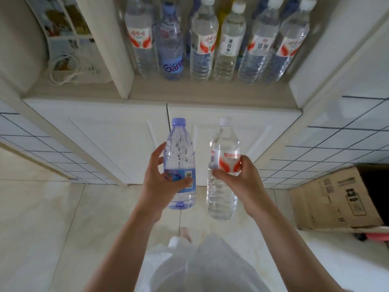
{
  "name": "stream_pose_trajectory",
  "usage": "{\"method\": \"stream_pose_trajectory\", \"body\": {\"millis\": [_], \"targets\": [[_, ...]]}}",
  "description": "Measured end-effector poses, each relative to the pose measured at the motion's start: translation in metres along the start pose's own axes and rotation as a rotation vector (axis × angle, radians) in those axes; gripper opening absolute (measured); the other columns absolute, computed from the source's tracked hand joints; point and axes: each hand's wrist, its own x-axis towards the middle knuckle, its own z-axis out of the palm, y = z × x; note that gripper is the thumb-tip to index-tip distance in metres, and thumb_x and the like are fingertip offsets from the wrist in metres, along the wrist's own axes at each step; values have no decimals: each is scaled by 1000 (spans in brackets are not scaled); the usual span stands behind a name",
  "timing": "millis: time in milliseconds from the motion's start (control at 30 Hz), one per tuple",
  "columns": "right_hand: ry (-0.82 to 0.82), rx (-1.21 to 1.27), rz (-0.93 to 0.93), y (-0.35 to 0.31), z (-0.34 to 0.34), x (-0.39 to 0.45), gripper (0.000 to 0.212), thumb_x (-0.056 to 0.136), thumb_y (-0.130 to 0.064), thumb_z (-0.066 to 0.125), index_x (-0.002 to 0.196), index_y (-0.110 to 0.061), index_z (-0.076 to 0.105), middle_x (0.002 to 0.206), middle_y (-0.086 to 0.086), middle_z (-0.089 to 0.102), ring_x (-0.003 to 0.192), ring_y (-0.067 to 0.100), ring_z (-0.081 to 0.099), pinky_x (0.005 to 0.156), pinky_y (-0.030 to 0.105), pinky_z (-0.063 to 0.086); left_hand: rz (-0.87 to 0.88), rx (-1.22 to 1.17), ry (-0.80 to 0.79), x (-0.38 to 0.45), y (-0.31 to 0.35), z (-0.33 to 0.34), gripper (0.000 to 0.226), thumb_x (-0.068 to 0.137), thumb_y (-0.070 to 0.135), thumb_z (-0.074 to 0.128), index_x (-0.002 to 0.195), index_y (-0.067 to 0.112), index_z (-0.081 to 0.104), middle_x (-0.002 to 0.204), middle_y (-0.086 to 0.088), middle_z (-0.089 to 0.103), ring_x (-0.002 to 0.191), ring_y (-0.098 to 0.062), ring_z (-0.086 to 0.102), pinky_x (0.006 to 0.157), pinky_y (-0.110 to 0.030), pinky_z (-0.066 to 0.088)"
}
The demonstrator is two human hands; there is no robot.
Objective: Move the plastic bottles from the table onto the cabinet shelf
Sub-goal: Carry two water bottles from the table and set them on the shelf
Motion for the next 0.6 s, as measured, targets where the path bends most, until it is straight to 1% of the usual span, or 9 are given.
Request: {"method": "stream_pose_trajectory", "body": {"millis": [133, 200, 300, 333, 400, 433, 500, 533, 600], "targets": [[-1, 7, -22, -19, 4, 19, 50, 69, -30, 84, 107, -21, 54, 90, -9, 60, 81, 7, 60, 62, 17, 40, 26, 7, -16, 27, 16, 5, 100, 60, -8, 85, 137, 37, 42, 124, 4, 56, 94, -11, 70, 71, -30, 60], [-6, 13, -46, -29, 5, 35, 52, 68, -30, 84, 108, -22, 52, 92, -10, 60, 83, 8, 61, 62, 16, 41, 53, 19, -11, 43, 26, 8, 100, 59, -8, 86, 137, 37, 42, 122, 5, 57, 94, -8, 69, 70, -25, 59], [-20, 7, -92, -49, 8, 57, 54, 68, -32, 84, 110, -26, 50, 95, -12, 60, 87, 5, 62, 63, 14, 43, 113, 43, -8, 69, 46, 11, 99, 58, -9, 85, 136, 32, 41, 123, 5, 57, 88, 2, 68, 66, -17, 57], [-30, 5, -117, -58, 8, 69, 55, 68, -32, 84, 110, -27, 49, 96, -14, 60, 88, 5, 62, 64, 14, 44, 135, 34, 3, 82, 53, 12, 98, 58, -10, 85, 135, 31, 41, 123, 4, 59, 91, 0, 69, 67, -17, 57], [-55, 12, -176, -76, 8, 88, 57, 67, -31, 85, 111, -28, 48, 98, -15, 60, 90, 4, 63, 68, 15, 47, 183, -16, 34, 104, 68, 14, 97, 57, -14, 84, 133, 30, 41, 122, 1, 62, 97, -9, 69, 70, -22, 58], [-71, 11, -211, -86, 8, 98, 59, 67, -30, 85, 113, -27, 48, 99, -13, 61, 90, 5, 63, 69, 15, 48, 215, -36, 57, 114, 74, 14, 97, 57, -15, 83, 132, 29, 41, 121, 1, 63, 98, -11, 69, 71, -24, 59], [-90, 9, -284, -105, 7, 117, 62, 67, -26, 85, 116, -23, 48, 103, -10, 61, 92, 4, 63, 69, 16, 50, 295, -37, 105, 132, 88, 16, 101, 55, -19, 82, 135, 25, 39, 119, 1, 63, 101, -10, 68, 74, -27, 59], [-96, 16, -320, -114, 8, 127, 63, 66, -24, 85, 117, -23, 48, 104, -9, 62, 92, 5, 63, 70, 16, 51, 335, -37, 128, 140, 94, 16, 102, 55, -21, 81, 136, 24, 38, 119, 1, 62, 101, -8, 67, 74, -27, 58], [-99, 55, -384, -129, 13, 147, 64, 64, -19, 86, 116, -21, 49, 103, -7, 64, 92, 6, 65, 75, 24, 56, 421, -19, 178, 157, 101, 12, 102, 55, -22, 80, 136, 19, 35, 120, 1, 57, 105, -8, 65, 79, -25, 57]]}}
